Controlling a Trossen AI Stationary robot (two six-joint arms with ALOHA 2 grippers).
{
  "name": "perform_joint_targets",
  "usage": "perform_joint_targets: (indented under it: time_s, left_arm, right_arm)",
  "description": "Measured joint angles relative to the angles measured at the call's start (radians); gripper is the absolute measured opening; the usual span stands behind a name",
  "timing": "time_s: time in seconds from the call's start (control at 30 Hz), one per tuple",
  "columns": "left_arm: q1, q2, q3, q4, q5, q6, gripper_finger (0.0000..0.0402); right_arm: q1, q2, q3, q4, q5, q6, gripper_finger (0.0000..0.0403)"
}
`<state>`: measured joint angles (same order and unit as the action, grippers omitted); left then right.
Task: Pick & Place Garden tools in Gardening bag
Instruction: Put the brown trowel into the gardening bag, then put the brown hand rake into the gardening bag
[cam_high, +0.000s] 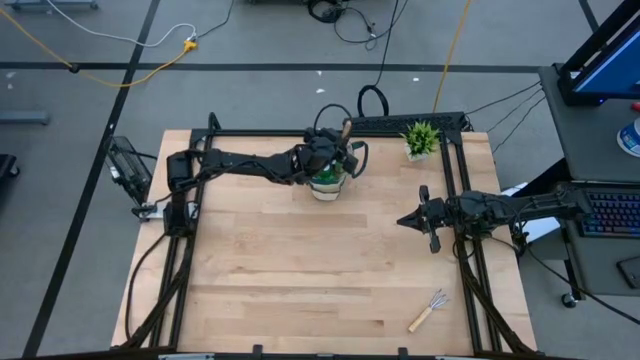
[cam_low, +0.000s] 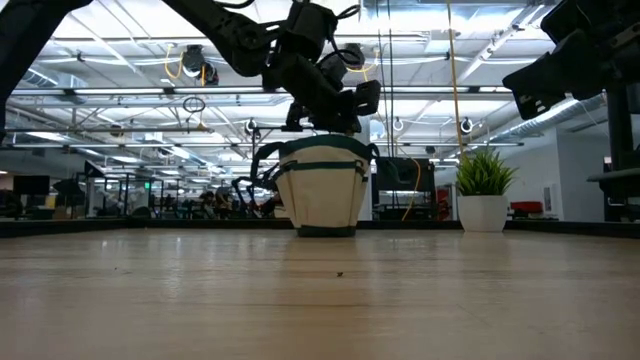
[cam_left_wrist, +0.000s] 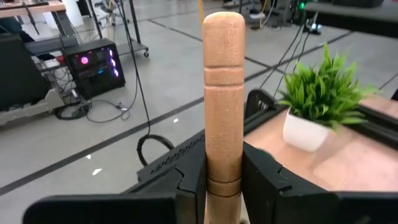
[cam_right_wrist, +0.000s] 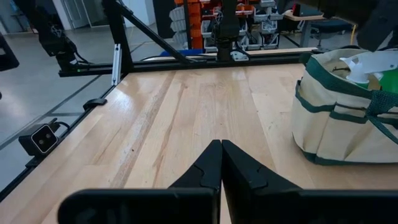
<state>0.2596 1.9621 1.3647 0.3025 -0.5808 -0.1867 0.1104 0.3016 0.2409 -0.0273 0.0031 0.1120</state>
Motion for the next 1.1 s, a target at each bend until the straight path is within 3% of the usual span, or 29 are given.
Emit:
perform_joint_targets:
  time_s: [0.5,0.7,1.1]
  left_arm:
    - [0.000,0.000,0.000,-0.074,0.059,-0.011,0.0074]
    - [0.000,-0.001,0.001,-0.119,0.066,-0.037,0.0108]
    - [-0.001,-0.002,0.002,-0.123,0.066,-0.034,0.0107]
  right_arm:
    - [0.000,0.000,0.000,0.000,0.000,0.000,0.0000]
    - [0.000,0.000,0.000,0.000,0.000,0.000,0.0000]
    - [0.000,0.000,0.000,0.000,0.000,0.000,0.0000]
